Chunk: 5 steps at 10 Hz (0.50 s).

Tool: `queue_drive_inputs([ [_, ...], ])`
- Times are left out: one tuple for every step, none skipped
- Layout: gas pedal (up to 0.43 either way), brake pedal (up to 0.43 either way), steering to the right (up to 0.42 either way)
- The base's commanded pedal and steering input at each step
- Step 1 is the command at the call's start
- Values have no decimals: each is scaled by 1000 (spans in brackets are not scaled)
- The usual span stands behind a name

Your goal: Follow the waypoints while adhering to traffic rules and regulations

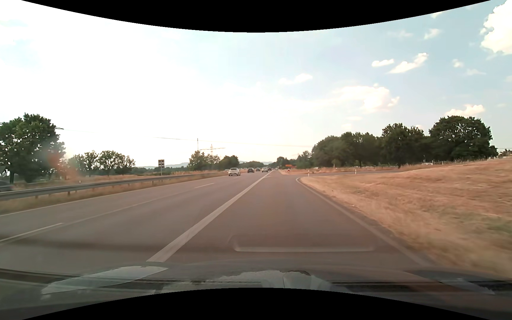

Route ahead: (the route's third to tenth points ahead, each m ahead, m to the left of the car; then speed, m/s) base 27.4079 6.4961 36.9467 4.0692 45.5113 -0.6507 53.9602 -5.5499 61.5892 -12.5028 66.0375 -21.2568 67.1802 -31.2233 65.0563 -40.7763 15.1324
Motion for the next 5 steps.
queue_drive_inputs([
  [0,238,1],
  [0,238,2],
  [0,238,3],
  [0,244,6],
  [0,244,8],
])
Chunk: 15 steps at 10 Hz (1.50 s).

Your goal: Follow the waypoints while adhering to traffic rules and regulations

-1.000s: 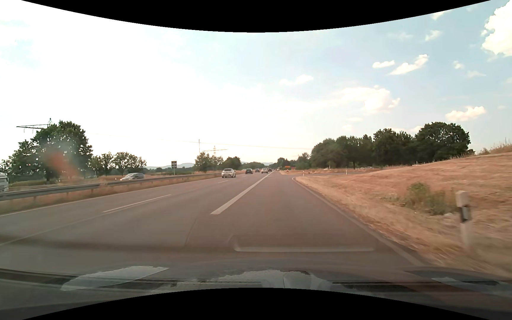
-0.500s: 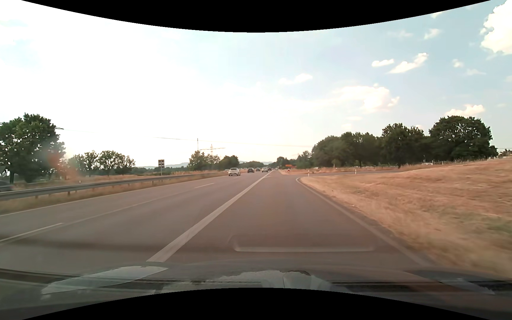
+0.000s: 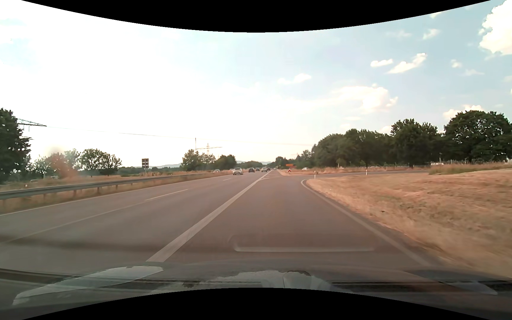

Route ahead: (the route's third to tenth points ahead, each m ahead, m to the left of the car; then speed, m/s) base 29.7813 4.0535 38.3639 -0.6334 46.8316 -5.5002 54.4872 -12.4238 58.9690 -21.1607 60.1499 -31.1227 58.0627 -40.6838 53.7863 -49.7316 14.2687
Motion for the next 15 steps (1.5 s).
queue_drive_inputs([
  [0,244,10],
  [0,244,11],
  [0,238,12],
  [0,238,13],
  [0,232,15],
  [0,232,15],
  [0,213,14],
  [0,201,15],
  [0,201,15],
  [0,201,15],
  [0,195,15],
  [0,201,18],
  [0,201,23],
  [0,201,26],
  [0,201,30],
])
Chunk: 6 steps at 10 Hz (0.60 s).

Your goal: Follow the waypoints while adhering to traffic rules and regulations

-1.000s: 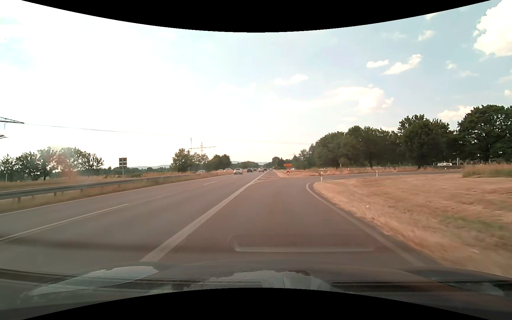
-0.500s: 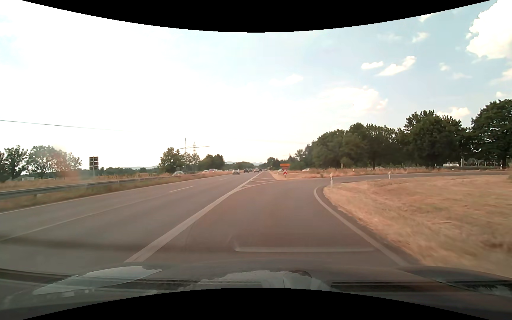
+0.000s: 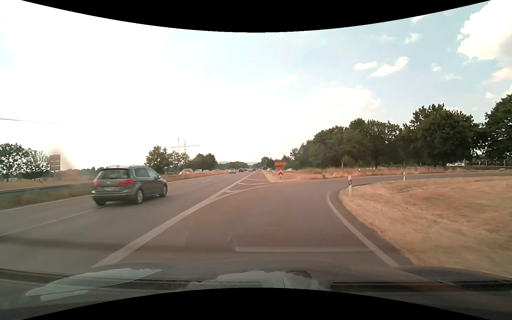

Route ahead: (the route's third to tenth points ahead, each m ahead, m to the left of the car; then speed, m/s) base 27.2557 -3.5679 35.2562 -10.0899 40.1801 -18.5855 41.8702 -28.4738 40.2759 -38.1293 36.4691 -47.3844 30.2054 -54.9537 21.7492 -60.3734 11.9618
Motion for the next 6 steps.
queue_drive_inputs([
  [0,201,38],
  [0,201,47],
  [0,201,56],
  [0,201,60],
  [0,195,62],
  [0,189,66],
])
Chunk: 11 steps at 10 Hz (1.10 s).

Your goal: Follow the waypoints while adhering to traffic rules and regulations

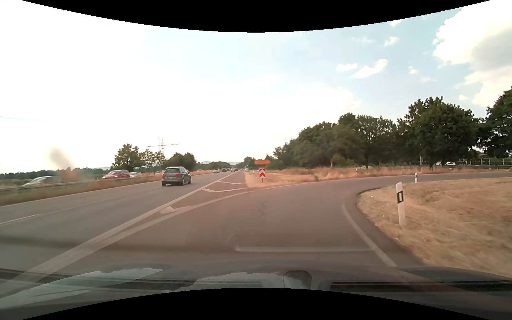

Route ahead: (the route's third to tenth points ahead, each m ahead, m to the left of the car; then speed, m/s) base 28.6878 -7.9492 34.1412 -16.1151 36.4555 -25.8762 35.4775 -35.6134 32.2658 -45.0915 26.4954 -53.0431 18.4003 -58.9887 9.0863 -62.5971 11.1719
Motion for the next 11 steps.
queue_drive_inputs([
  [0,189,74],
  [0,183,83],
  [0,189,94],
  [0,183,99],
  [0,183,100],
  [0,183,100],
  [0,183,101],
  [0,183,101],
  [0,183,103],
  [0,189,109],
  [0,189,116],
])
